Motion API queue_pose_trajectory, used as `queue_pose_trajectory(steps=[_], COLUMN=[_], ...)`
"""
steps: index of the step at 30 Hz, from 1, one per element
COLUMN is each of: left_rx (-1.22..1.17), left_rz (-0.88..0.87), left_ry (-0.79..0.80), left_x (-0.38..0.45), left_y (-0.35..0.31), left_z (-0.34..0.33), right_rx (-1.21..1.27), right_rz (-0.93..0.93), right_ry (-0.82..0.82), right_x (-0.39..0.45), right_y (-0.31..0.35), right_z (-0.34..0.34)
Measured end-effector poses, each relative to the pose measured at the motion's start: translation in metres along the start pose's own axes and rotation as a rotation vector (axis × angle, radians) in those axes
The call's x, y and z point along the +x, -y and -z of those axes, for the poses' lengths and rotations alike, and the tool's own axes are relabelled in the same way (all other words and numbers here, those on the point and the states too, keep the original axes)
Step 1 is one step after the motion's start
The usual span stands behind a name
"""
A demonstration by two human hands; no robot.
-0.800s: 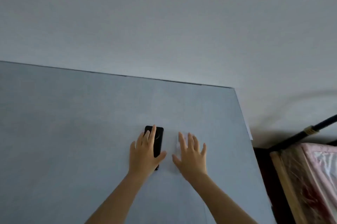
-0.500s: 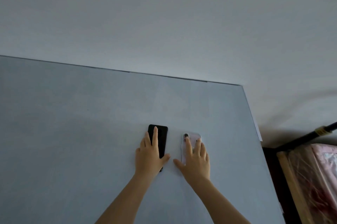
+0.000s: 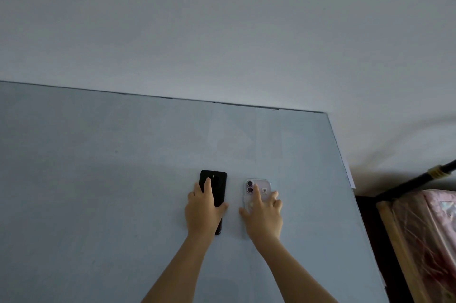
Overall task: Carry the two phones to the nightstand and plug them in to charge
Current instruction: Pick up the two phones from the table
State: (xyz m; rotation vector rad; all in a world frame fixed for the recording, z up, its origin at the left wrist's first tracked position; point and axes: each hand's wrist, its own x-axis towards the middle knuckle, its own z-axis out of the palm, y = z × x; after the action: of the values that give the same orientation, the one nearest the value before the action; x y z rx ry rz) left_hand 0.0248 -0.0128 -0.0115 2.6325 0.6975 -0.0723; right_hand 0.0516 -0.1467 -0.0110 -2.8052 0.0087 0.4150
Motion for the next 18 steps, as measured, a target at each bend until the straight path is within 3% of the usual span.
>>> queue_pose_trajectory(steps=[9,18], left_rx=[0.034,0.033], left_rz=[-0.072,-0.233], left_ry=[0.052,-0.066], left_x=[0.005,-0.006], left_y=[0.0,-0.045], left_z=[0.015,0.077], right_rx=[0.108,0.244], right_rz=[-0.041,-0.026], right_ry=[-0.004,-0.136], right_x=[0.003,-0.015], right_y=[-0.003,-0.018], right_z=[0.019,0.093])
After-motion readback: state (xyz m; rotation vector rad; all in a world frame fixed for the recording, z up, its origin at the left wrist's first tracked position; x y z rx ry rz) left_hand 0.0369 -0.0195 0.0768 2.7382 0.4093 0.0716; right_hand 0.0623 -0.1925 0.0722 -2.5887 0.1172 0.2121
